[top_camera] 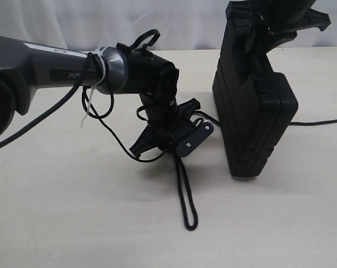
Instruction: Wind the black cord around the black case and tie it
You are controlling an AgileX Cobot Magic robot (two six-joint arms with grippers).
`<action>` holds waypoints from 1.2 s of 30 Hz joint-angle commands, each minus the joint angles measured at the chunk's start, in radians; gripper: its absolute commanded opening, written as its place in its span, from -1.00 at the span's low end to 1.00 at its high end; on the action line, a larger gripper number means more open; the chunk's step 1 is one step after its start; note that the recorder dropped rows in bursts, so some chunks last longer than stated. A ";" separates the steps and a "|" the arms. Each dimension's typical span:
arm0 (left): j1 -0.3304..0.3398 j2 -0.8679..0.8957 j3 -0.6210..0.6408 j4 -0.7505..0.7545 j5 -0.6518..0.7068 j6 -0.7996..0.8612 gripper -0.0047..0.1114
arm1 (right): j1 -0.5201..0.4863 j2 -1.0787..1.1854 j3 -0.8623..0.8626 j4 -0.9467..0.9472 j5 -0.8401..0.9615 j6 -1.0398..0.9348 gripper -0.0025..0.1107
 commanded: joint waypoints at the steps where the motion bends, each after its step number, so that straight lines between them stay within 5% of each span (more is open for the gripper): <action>1: -0.003 0.005 0.001 -0.004 0.058 -0.168 -0.88 | 0.000 -0.004 -0.005 -0.006 -0.005 0.001 -0.88; 13: 0.018 -0.059 0.001 -0.022 0.163 -0.558 -0.92 | 0.000 -0.004 -0.005 -0.006 -0.005 0.001 -0.88; 23: 0.189 -0.158 0.001 -0.385 0.150 -0.559 -0.92 | 0.000 -0.004 -0.005 -0.006 -0.005 0.001 -0.88; 36: 0.304 -0.195 0.001 -0.468 0.017 -0.708 -0.92 | 0.000 -0.004 -0.005 -0.006 -0.005 0.001 -0.88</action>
